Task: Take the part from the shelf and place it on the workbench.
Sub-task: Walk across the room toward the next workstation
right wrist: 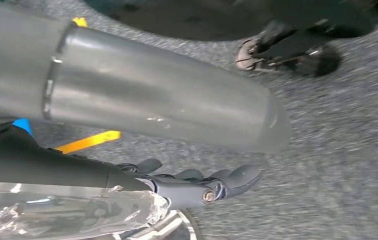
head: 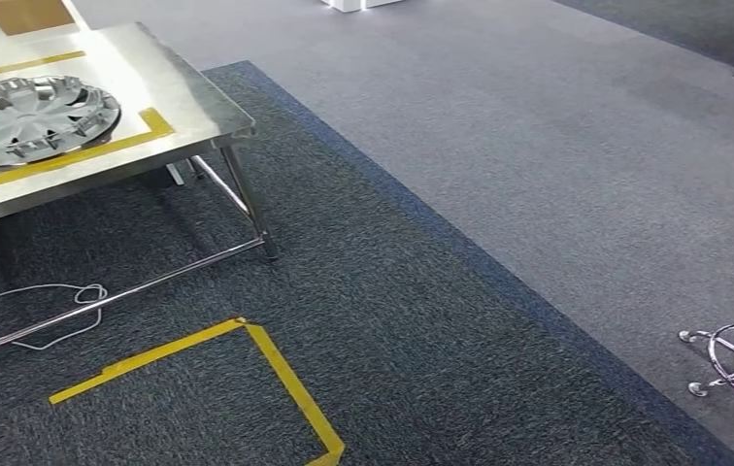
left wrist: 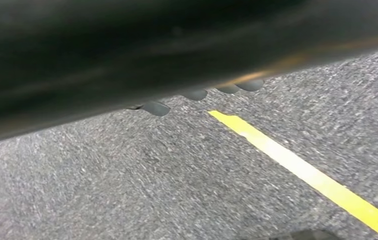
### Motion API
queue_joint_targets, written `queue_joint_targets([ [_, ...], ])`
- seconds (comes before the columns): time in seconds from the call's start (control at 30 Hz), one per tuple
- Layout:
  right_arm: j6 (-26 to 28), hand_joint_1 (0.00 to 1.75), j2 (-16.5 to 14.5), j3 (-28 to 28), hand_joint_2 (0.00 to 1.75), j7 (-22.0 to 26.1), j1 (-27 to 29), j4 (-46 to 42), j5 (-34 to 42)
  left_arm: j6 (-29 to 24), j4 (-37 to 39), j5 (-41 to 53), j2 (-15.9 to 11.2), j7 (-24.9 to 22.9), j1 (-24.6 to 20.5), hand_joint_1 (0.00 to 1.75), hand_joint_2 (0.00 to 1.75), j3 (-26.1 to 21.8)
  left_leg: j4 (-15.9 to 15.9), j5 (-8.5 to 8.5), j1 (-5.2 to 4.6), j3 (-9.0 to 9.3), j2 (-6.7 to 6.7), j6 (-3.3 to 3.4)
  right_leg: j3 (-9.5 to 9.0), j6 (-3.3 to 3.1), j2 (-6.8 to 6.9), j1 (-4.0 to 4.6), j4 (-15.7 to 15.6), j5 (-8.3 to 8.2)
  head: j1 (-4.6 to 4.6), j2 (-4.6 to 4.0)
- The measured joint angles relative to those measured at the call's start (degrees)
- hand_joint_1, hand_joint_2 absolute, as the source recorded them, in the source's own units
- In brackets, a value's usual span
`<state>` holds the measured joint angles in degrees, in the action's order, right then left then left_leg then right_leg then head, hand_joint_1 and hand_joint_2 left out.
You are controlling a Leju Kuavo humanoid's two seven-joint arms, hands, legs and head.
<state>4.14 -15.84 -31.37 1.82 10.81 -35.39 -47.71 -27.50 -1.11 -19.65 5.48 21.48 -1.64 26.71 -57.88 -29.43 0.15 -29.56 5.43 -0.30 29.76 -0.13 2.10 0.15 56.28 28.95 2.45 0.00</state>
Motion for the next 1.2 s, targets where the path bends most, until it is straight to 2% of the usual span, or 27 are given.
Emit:
queue_joint_targets([
  [0.03, 0.23, 0.00, 0.04, -0.17, 0.00, 0.28, -0.21, 0.51, -0.51, -0.04, 0.01, -0.39, 0.02, 0.08, 0.03, 0.00, 0.00, 0.00, -1.45, -1.15, 0.11, -0.53, -1.23, -0.28, -0.17, -0.30, -0.54, -0.15, -0.23, -0.34, -0.08, 0.00],
  [0.07, 0.48, 0.00, 0.08, -0.28, 0.00, 0.63, -0.60, 1.13, -1.01, -0.07, 0.01, -0.79, 0.03, 0.12, 0.12, 0.00, 0.00, 0.00, -4.36, -3.01, 0.26, -1.75, -2.82, -0.48, -0.27, -0.55, -1.17, -0.25, -0.33, -0.60, -0.17, 0.00],
  [0.1, 0.73, 0.00, 0.14, -0.36, 0.00, 0.97, -1.09, 1.79, -1.41, -0.09, 0.03, -1.14, 0.05, 0.14, 0.25, 0.00, 0.00, 0.00, -8.10, -5.06, 0.32, -3.45, -4.05, -0.62, -0.15, -0.75, -1.91, -0.24, -0.32, -0.73, -0.24, 0.00],
  [0.13, 0.94, 0.00, 0.22, -0.44, 0.00, 1.27, -1.56, 2.45, -1.73, -0.09, 0.05, -1.46, 0.05, 0.12, 0.37, 0.00, 0.00, 0.00, -11.75, -6.61, 0.37, -5.15, -4.61, -0.72, -0.06, -0.88, -2.68, -0.22, -0.29, -0.82, -0.28, 0.00],
  [0.17, 1.16, 0.00, 0.32, -0.56, 0.00, 1.52, -1.96, 3.16, -2.00, -0.09, 0.07, -1.71, 0.05, 0.11, 0.47, 0.00, 0.00, 0.00, -14.51, -7.32, 0.39, -6.55, -4.95, -0.80, -0.03, -0.92, -3.53, -0.20, -0.27, -0.85, -0.29, 0.00],
  [0.2, 1.35, 0.00, 0.44, -0.70, 0.00, 1.67, -2.20, 3.77, -2.17, -0.09, 0.08, -1.85, 0.06, 0.09, 0.53, 0.00, 0.00, 0.00, -15.16, -6.70, 0.41, -7.05, -5.07, -0.83, -0.07, -0.90, -4.32, -0.19, -0.23, -0.84, -0.30, 0.00],
  [0.23, 1.51, 0.00, 0.56, -0.87, 0.00, 1.78, -2.37, 4.33, -2.34, -0.08, 0.09, -1.94, 0.06, 0.08, 0.55, 0.00, 0.00, 0.00, -13.73, -5.02, 0.45, -6.61, -5.19, -0.82, -0.15, -0.87, -5.08, -0.20, -0.17, -0.81, -0.29, 0.00],
  [0.27, 1.66, 0.00, 0.65, -1.04, 0.00, 1.87, -2.54, 4.87, -2.48, -0.08, 0.09, -1.98, 0.07, 0.08, 0.54, 0.00, 0.00, 0.01, -10.53, -2.61, 0.54, -5.33, -5.56, -0.77, -0.24, -0.78, -5.86, -0.22, -0.07, -0.76, -0.28, 0.00],
  [0.3, 1.81, 0.00, 0.72, -1.17, 0.00, 1.96, -2.69, 5.35, -2.58, -0.08, 0.09, -2.03, 0.07, 0.07, 0.52, 0.00, 0.00, 0.01, -6.84, -0.50, 0.67, -3.78, -6.59, -0.70, -0.19, -0.62, -6.57, -0.23, 0.07, -0.66, -0.29, 0.00],
  [0.37, 2.02, 0.00, 0.85, -1.34, 0.00, 2.11, -3.14, 6.17, -2.70, -0.09, 0.10, -2.17, 0.13, 0.08, 0.42, 0.00, 0.00, 0.04, -1.13, 1.41, 0.89, -1.46, -8.69, -0.44, 0.21, 0.00, -7.87, -0.20, 0.60, -0.41, -0.28, 0.00],
  [0.4, 2.09, 0.00, 0.90, -1.39, 0.00, 2.17, -3.30, 6.50, -2.73, -0.09, 0.11, -2.26, 0.16, 0.09, 0.34, 0.00, 0.00, 0.07, -0.17, 1.31, 0.86, -1.11, -9.28, -0.22, 0.66, 0.43, -8.44, -0.25, 0.76, -0.38, -0.34, 0.00],
  [0.47, 2.17, 0.00, 1.00, -1.51, 0.00, 2.25, -3.41, 7.07, -2.76, -0.09, 0.10, -2.44, 0.23, 0.11, 0.20, 0.00, 0.00, 0.14, 0.19, 1.31, 0.70, -1.05, -8.49, 0.52, 1.39, 1.26, -9.21, -0.54, 0.87, -0.44, -0.43, 0.00],
  [0.5, 2.19, 0.00, 1.04, -1.59, 0.00, 2.27, -3.40, 7.29, -2.76, -0.10, 0.10, -2.50, 0.26, 0.13, 0.16, 0.00, 0.00, 0.16, 0.35, 1.45, 0.71, -1.05, -7.88, 0.91, 1.80, 1.56, -8.57, -0.61, 1.34, -0.10, -0.43, 0.00],
  [0.53, 2.20, 0.00, 1.07, -1.67, 0.00, 2.28, -3.45, 7.48, -2.77, -0.10, 0.10, -2.55, 0.27, 0.13, 0.19, 0.00, 0.00, 0.19, 0.53, 1.58, 0.73, -1.06, -7.20, 1.29, 2.58, 1.77, -7.27, -0.62, 2.80, 0.89, -0.23, 0.00],
  [0.6, 2.23, 0.00, 1.11, -1.76, 0.00, 2.35, -3.78, 7.76, -2.79, -0.10, 0.11, -2.57, 0.30, 0.14, 0.35, 0.00, 0.00, 0.23, 0.65, 1.58, 0.60, -1.12, -5.57, 1.76, 5.88, 2.11, -4.05, -0.61, 9.29, 4.51, 0.10, 0.00],
  [0.63, 2.26, 0.00, 1.14, -1.78, 0.00, 2.40, -3.94, 7.89, -2.83, -0.10, 0.11, -2.60, 0.31, 0.13, 0.47, 0.00, 0.00, 0.25, 0.65, 1.52, 0.48, -1.15, -4.70, 1.90, 7.95, 2.27, -3.19, -0.66, 13.33, 6.33, 0.21, 0.00],
  [0.67, 2.32, 0.00, 1.19, -1.80, 0.00, 2.47, -4.01, 8.03, -2.92, -0.10, 0.11, -2.67, 0.31, 0.13, 0.55, 0.00, 0.00, 0.28, 0.64, 1.46, 0.38, -1.16, -3.84, 1.96, 9.50, 2.42, -2.80, -0.72, 16.35, 7.32, 0.18, 0.00],
  [0.7, 2.40, 0.00, 1.23, -1.84, 0.00, 2.54, -3.98, 8.19, -3.06, -0.10, 0.11, -2.73, 0.30, 0.12, 0.58, 0.00, 0.00, 0.31, 0.64, 1.40, 0.32, -1.16, -3.07, 1.98, 10.14, 2.51, -2.60, -0.75, 17.54, 7.24, 0.18, 0.00],
  [0.73, 2.48, 0.00, 1.28, -1.88, 0.00, 2.60, -3.91, 8.34, -3.20, -0.10, 0.11, -2.78, 0.30, 0.11, 0.56, 0.00, 0.00, 0.34, 0.64, 1.33, 0.30, -1.12, -2.40, 1.94, 9.51, 2.52, -2.38, -0.77, 16.29, 6.00, 0.20, 0.00],
  [0.77, 2.57, 0.00, 1.34, -1.93, 0.00, 2.66, -3.85, 8.47, -3.33, -0.10, 0.11, -2.82, 0.33, 0.11, 0.51, 0.00, 0.00, 0.37, 0.64, 1.23, 0.29, -1.02, -1.79, 1.85, 7.80, 2.45, -1.86, -0.76, 13.01, 4.10, 0.20, 0.00],
  [0.83, 2.68, 0.00, 1.42, -2.02, 0.00, 2.72, -3.99, 8.61, -3.49, -0.10, 0.11, -2.82, 0.40, 0.11, 0.45, 0.00, 0.00, 0.40, 0.59, 0.92, 0.11, -0.63, -0.69, 1.44, 3.48, 2.10, 0.65, -0.61, 4.89, 0.86, 0.19, 0.00],
  [0.9, 2.76, 0.00, 1.44, -2.07, 0.00, 2.82, -4.32, 8.72, -3.53, -0.10, 0.11, -2.83, 0.42, 0.11, 0.45, 0.00, 0.00, 0.41, 0.52, 0.58, -0.07, -0.22, 0.26, 0.80, 1.68, 1.54, 1.91, -0.33, 1.29, 0.00, 0.04, 0.00],
  [0.97, 2.81, 0.00, 1.46, -2.17, 0.00, 2.90, -4.41, 8.86, -3.55, -0.10, 0.11, -2.85, 0.46, 0.11, 0.33, 0.00, 0.00, 0.43, 0.51, 0.38, 0.09, 0.14, 0.95, 0.05, 1.71, 0.90, 0.67, -0.17, 1.19, -0.14, -0.05, 0.00],
  [1.03, 2.82, 0.00, 1.49, -2.32, 0.00, 2.92, -4.30, 8.97, -3.61, -0.10, 0.11, -2.92, 0.51, 0.11, 0.18, 0.00, 0.00, 0.48, -0.66, -0.77, 0.36, -0.06, -0.77, -0.65, 1.36, 0.19, -0.46, -0.30, 0.88, -0.55, -0.16, 0.00],
  [1.1, 2.82, 0.00, 1.50, -2.49, 0.00, 2.98, -4.46, 9.08, -3.77, -0.10, 0.11, -3.17, 0.50, 0.10, 0.26, 0.00, 0.00, 0.66, -6.08, -4.25, 0.46, -2.39, -3.68, -0.98, 1.23, -0.39, -1.71, -0.42, 0.71, -0.94, -0.34, 0.00],
  [1.17, 2.80, 0.00, 1.50, -2.70, 0.00, 3.04, -4.68, 9.28, -3.95, -0.10, 0.12, -3.56, 0.47, 0.02, 0.48, 0.00, 0.00, 0.99, -13.46, -7.46, 0.44, -5.95, -4.79, -0.95, 1.35, -0.61, -3.27, -0.33, 0.73, -1.06, -0.38, 0.00],
  [1.2, 2.80, 0.00, 1.51, -2.79, 0.00, 3.06, -4.66, 9.37, -4.02, -0.10, 0.13, -3.70, 0.45, -0.03, 0.58, 0.00, 0.00, 1.16, -15.33, -7.54, 0.43, -7.02, -4.92, -0.88, 1.33, -0.62, -4.09, -0.28, 0.75, -1.07, -0.40, 0.00],
])
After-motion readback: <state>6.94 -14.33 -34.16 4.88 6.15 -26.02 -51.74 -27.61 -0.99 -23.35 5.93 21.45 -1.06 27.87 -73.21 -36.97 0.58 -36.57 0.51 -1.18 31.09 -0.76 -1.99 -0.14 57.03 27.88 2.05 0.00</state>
